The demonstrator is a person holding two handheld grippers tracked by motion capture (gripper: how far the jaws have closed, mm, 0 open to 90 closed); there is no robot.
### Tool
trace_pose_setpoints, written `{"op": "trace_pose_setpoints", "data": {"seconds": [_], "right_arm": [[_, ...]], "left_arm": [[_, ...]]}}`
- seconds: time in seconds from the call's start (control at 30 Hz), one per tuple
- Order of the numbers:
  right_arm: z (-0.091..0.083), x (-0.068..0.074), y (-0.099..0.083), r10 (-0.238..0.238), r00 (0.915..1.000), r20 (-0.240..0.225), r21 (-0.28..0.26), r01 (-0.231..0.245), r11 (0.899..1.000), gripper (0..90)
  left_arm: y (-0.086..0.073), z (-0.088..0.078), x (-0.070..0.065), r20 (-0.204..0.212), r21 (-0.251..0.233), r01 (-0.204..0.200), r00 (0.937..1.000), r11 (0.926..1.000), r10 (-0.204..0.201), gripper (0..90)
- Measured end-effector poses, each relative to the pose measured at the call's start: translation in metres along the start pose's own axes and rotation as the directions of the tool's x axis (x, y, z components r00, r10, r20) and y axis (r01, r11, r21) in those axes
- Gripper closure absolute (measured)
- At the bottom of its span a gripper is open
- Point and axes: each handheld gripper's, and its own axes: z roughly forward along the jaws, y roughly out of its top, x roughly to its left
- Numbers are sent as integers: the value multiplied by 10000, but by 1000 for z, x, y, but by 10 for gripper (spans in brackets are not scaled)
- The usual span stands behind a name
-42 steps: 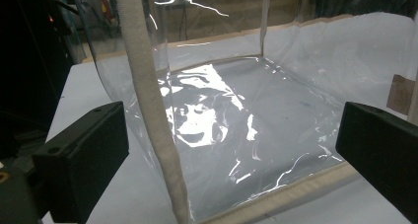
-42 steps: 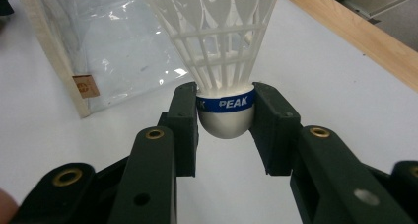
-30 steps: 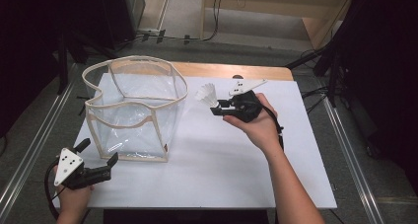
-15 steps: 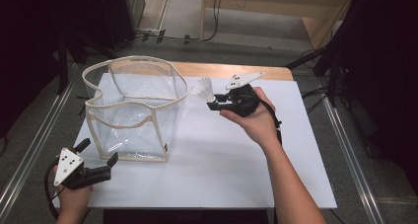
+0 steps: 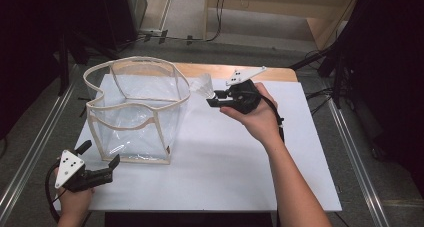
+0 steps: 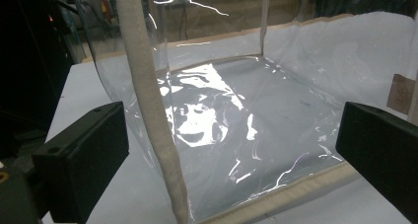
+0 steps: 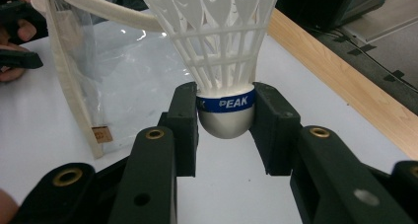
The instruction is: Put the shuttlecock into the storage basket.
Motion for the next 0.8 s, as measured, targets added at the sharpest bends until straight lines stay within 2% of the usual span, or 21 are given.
{"op": "trace_pose_setpoints", "data": {"seconds": [0.8], "right_arm": [[3,3,19,-253,9996,-112,-201,250,9995,626]], "left_arm": [[0,0,0,-11,-4,-5,10000,10000,5,3]]}}
